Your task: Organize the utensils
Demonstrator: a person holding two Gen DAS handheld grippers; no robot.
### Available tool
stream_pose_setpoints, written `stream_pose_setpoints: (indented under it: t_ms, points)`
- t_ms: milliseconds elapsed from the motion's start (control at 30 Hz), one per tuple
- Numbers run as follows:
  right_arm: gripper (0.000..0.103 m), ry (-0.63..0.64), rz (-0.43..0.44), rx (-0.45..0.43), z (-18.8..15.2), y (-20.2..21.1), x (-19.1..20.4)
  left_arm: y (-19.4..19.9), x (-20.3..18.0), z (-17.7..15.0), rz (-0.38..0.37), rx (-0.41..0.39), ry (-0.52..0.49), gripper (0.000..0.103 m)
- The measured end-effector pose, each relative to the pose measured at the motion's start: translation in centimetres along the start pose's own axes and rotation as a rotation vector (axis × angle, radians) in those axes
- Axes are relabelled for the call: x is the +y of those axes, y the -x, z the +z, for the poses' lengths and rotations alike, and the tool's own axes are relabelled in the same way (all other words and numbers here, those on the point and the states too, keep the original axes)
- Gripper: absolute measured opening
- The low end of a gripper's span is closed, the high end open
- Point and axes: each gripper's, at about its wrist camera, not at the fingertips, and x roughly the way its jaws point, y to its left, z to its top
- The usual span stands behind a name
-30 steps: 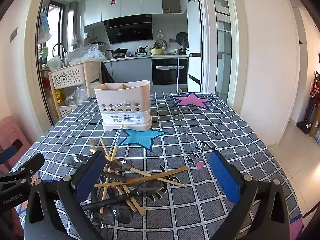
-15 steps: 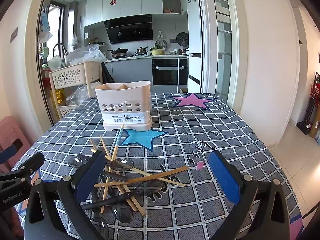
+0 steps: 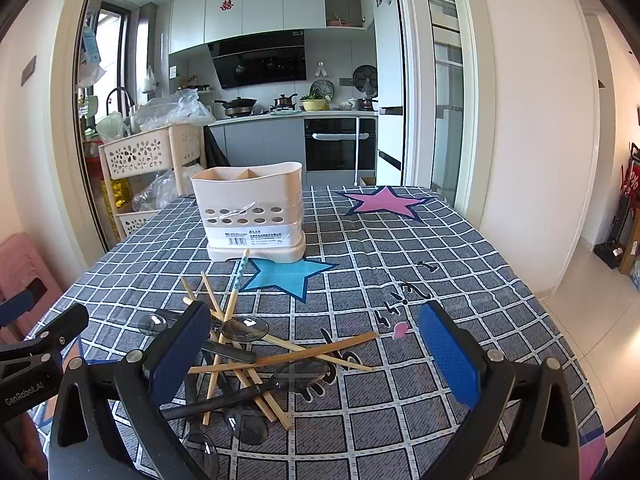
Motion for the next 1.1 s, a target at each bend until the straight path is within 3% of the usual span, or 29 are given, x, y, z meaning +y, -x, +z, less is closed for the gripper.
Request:
stream_pose_setpoints:
  t_ms: [1100]
  points:
    - [0.103, 0.0, 0.006, 0.001, -0.02, 0.3, 0.49, 0.27, 0.24, -0.01, -0.002, 0.001, 0.005, 0.103]
